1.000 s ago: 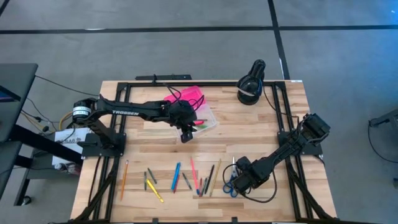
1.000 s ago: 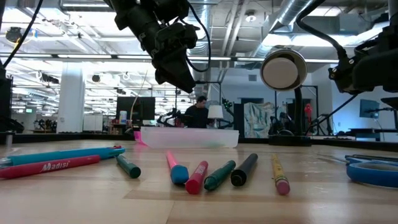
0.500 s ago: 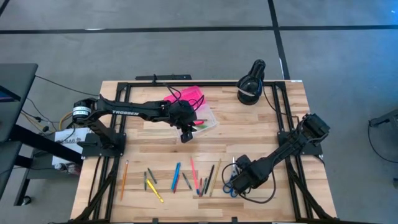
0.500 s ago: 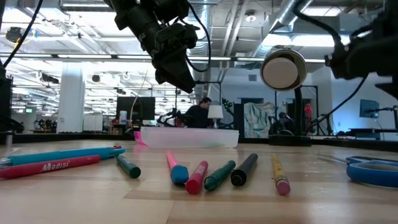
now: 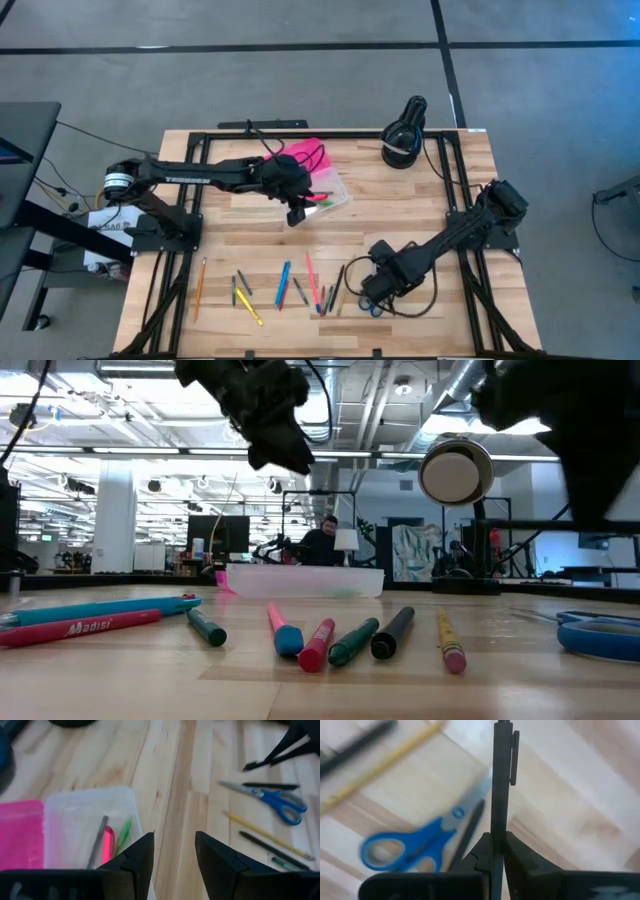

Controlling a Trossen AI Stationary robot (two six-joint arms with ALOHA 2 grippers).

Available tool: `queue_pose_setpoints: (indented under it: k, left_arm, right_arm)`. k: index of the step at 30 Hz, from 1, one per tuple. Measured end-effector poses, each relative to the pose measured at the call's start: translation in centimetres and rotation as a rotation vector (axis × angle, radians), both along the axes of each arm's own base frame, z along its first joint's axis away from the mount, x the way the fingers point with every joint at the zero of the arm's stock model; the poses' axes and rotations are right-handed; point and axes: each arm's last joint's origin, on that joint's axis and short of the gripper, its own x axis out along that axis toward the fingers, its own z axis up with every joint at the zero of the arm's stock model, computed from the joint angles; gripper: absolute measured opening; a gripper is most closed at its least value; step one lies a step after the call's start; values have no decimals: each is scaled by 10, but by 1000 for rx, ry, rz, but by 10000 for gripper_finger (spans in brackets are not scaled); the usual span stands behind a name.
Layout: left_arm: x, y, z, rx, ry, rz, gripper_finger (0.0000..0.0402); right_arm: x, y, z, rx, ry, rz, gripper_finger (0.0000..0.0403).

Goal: Pick & place school supplies into a supply box
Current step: Put the black pen into the pink supply box

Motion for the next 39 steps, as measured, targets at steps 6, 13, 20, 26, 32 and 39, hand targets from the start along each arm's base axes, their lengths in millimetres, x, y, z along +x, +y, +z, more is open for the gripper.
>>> queue_pose_setpoints:
  k: [6,13,20,26,32,39]
  left_arm:
    - [-22,-2,29,34,-66,35,139]
    - [-56,-6,47,55,-12,101,139]
    - [-86,-14,53,93,104,213,139]
    - [-97,-27,53,79,144,265,139]
    - [-102,-47,49,87,192,292,139]
    - [-105,-71,35,74,193,325,139]
  right_arm:
    - [18,-17,18,-44,-34,94,12]
    - [40,-53,25,-88,-53,223,12]
    - [68,-96,26,-107,-138,409,12]
    - [86,-132,30,-181,-196,628,12]
    - [96,-169,33,-219,-224,797,12]
    - [106,-213,33,-228,-333,803,12]
